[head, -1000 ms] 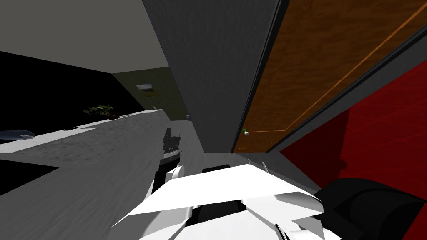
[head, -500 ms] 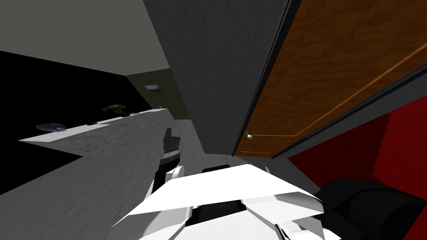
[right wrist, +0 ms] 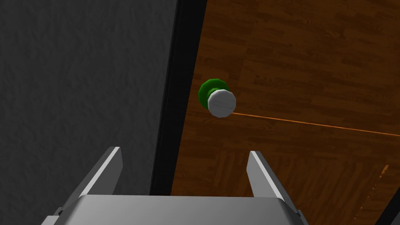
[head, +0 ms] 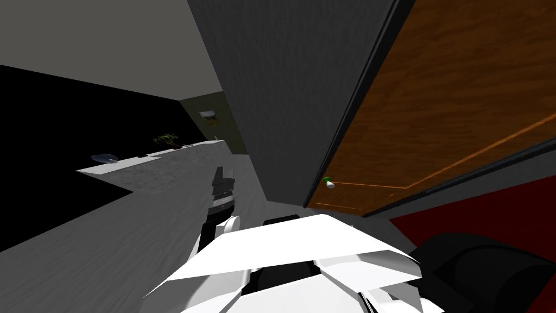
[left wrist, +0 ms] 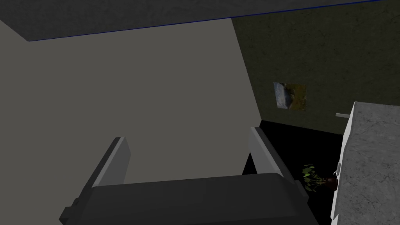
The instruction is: Pull the door open
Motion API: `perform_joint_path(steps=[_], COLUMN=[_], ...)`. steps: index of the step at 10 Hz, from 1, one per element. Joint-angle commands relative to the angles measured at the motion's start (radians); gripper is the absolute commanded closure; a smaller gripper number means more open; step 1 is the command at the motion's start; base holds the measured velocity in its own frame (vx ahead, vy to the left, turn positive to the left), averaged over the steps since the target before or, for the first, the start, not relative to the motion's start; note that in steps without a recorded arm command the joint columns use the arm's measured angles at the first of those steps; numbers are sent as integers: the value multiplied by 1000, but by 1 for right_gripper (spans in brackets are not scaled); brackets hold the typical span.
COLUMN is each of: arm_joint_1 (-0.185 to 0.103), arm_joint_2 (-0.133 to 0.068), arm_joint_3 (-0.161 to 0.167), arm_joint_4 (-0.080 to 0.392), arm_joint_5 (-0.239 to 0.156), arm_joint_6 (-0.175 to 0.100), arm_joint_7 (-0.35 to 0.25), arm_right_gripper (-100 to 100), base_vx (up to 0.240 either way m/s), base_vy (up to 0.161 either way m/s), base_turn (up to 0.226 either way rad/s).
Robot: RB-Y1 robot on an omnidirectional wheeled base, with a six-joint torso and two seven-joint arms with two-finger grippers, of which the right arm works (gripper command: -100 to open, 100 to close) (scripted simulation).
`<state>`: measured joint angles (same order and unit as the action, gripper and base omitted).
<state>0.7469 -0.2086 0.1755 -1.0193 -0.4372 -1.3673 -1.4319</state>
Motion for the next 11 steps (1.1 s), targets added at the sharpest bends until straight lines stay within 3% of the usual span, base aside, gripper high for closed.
perform_joint_path(steps=[1, 11], arm_joint_1=[-2, 24], arm_joint_2=[-2, -17], arm_joint_3=[4, 34], arm_joint_4=[30, 187], arm_joint_5=[-7, -53], arm_joint_6=[-15, -111], arm_joint_7=[-27, -195], arm_right_gripper=[-100, -100], base_vx=[63, 67], base_vy=[-89, -109], base_turn=[114, 123])
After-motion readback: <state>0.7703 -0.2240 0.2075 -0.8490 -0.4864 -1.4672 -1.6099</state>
